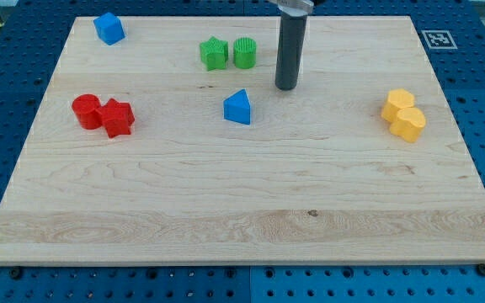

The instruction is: Move the blue triangle to the bottom of the green star

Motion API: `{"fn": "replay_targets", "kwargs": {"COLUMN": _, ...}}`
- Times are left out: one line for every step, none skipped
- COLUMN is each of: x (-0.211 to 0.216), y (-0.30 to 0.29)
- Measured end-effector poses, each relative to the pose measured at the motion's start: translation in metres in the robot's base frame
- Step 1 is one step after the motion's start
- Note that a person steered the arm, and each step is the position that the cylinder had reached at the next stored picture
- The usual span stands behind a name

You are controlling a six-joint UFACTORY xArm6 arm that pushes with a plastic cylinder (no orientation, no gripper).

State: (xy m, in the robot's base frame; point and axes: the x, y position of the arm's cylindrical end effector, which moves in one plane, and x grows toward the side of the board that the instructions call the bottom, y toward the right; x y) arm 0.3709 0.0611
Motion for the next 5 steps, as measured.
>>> {"fn": "replay_targets", "kwargs": {"x": 0.023, "y": -0.005}}
{"fn": "replay_targets", "kwargs": {"x": 0.048, "y": -0.005}}
{"fn": "replay_targets", "kwargs": {"x": 0.052, "y": -0.036}}
{"fn": "replay_targets", "kwargs": {"x": 0.045, "y": -0.064}}
{"fn": "replay_targets", "kwargs": {"x": 0.049, "y": -0.092}}
